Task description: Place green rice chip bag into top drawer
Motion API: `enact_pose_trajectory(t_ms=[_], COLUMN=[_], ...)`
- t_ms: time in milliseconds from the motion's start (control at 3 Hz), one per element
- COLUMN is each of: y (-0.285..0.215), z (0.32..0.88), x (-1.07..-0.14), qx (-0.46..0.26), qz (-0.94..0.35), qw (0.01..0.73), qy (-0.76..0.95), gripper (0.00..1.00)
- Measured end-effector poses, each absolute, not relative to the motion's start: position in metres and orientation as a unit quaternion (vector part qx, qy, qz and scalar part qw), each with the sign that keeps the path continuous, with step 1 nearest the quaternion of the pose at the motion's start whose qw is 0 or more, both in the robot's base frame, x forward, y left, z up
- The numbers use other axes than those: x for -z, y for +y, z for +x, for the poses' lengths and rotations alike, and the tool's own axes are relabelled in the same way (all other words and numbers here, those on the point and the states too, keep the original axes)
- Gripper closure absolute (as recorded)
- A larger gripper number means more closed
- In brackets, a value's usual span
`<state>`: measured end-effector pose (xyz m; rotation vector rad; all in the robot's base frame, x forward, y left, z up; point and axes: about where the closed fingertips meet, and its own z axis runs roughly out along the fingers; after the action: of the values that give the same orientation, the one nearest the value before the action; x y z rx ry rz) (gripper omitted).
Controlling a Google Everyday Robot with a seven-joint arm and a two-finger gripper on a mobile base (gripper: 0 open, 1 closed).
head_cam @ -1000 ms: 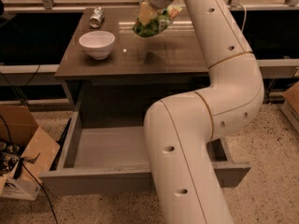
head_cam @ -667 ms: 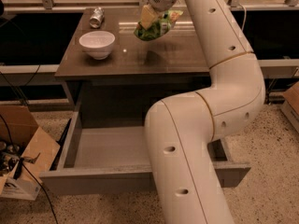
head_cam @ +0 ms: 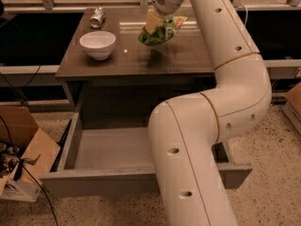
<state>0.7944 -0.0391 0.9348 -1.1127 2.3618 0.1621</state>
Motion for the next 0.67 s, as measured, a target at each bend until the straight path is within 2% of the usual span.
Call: enact_pose_trajectory(t_ms=[667], y=[-0.034], z=[0.771], x=[-0.897], qx=[-0.08], qz=[-0.475], qw=[0.191], qy=[0.855], gripper=[1.0])
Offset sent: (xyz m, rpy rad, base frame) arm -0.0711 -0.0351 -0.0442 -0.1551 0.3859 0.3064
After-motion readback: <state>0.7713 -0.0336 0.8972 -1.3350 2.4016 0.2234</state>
